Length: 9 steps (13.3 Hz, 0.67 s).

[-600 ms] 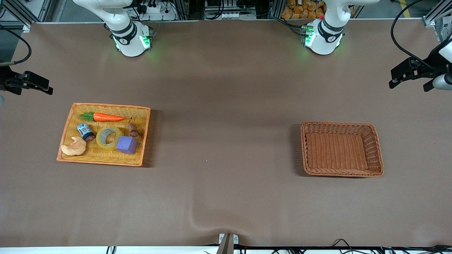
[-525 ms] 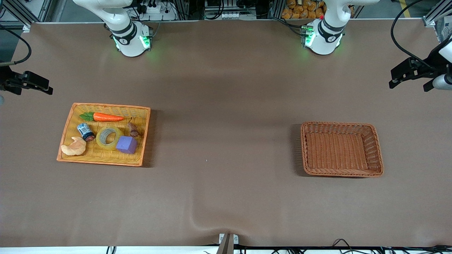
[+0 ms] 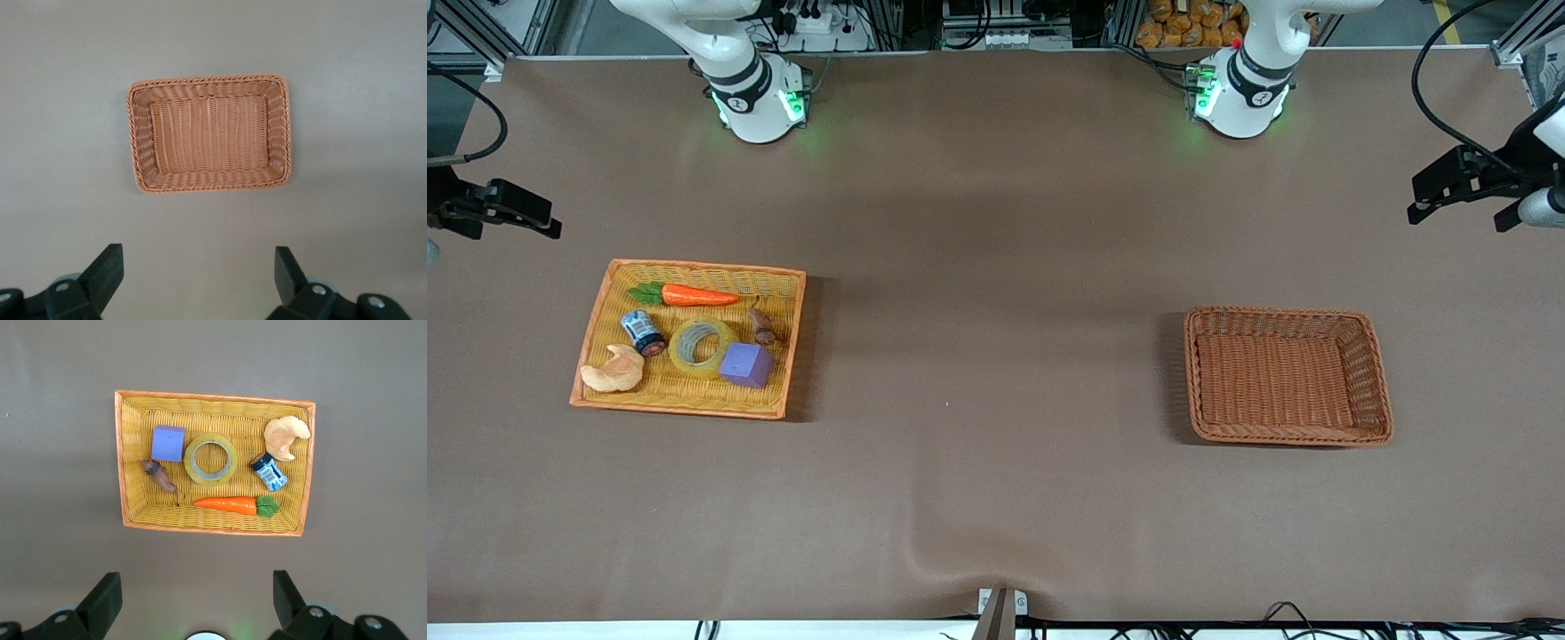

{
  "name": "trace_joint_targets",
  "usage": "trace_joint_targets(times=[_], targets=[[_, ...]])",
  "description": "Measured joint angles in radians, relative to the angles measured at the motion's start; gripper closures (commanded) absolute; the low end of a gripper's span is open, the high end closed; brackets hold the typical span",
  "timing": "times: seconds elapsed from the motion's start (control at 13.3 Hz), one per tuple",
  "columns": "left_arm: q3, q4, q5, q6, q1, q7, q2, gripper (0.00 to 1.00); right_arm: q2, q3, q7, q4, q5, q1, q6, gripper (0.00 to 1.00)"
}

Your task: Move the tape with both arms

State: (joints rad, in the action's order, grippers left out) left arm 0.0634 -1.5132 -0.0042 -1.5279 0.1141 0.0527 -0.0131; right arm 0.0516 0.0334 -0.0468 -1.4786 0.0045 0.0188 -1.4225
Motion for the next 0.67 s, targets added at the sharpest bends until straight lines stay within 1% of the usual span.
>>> trace_joint_targets(times=[0.22, 0.45, 0.53, 0.67], targets=[[0.000, 0.000, 0.012, 0.000, 0.000, 0.000, 0.011, 0.00, 0.001, -0.003, 0.000, -0.004, 0.000, -0.003, -0.013, 0.00], [-0.001, 0.001, 0.012, 0.000, 0.000, 0.000, 0.013, 0.00, 0.004, -0.005, 0.000, -0.040, 0.000, -0.007, -0.054, 0.00], [-0.001, 0.001, 0.012, 0.000, 0.000, 0.000, 0.013, 0.00, 0.006, -0.005, 0.000, -0.068, 0.001, -0.011, -0.097, 0.00], [-0.001, 0.001, 0.014, 0.000, 0.000, 0.000, 0.013, 0.00, 0.014, -0.009, 0.000, -0.178, 0.002, -0.030, -0.237, 0.00]])
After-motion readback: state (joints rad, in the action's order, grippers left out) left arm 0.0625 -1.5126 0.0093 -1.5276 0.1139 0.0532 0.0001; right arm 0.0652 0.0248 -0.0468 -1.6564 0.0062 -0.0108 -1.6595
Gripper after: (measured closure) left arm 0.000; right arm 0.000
